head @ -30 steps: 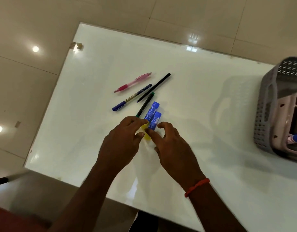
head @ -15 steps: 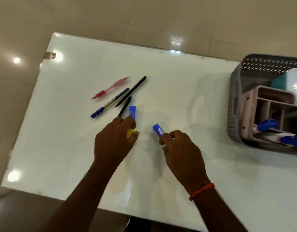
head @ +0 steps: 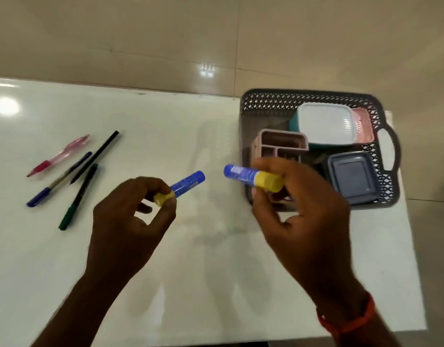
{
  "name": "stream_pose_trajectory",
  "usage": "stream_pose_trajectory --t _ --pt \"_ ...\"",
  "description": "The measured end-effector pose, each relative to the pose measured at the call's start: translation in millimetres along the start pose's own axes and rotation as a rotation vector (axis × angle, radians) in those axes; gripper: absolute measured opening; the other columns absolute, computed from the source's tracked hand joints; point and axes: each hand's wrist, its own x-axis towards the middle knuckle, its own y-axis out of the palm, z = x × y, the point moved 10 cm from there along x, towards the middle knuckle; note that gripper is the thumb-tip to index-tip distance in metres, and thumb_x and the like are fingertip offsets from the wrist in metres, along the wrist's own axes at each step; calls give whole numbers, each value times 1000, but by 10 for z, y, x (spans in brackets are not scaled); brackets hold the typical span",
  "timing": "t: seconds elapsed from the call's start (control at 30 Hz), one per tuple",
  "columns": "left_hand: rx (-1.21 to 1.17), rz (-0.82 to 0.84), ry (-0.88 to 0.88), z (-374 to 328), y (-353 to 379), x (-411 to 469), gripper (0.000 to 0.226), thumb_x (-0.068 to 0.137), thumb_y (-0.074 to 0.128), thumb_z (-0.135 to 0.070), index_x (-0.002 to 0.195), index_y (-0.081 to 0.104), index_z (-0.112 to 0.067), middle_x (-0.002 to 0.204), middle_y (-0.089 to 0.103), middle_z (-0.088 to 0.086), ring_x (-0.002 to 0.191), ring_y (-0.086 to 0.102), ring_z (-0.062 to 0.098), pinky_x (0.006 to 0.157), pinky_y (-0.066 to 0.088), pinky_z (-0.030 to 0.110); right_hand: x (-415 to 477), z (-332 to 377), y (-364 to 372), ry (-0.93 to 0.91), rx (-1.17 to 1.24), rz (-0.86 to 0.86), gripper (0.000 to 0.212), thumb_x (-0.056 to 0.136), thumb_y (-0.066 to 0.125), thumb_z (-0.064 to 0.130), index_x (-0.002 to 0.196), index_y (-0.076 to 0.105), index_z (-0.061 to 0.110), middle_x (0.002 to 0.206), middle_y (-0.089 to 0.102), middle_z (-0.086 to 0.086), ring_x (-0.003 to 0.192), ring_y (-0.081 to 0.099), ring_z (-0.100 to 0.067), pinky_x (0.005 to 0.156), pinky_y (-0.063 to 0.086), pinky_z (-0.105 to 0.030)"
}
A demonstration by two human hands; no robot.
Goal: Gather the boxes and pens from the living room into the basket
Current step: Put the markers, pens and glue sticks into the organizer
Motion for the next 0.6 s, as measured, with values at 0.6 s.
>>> stream_pose_trajectory --t 0.6 --pt "-162 -83 230 -1113 936 602 22 89 77 -19 110 71 -13 102 73 -5 87 68 17 64 57 40 163 -1318 -292 237 57 -59 23 88 73 22 104 57 19 90 70 7 86 68 -6 69 59 -32"
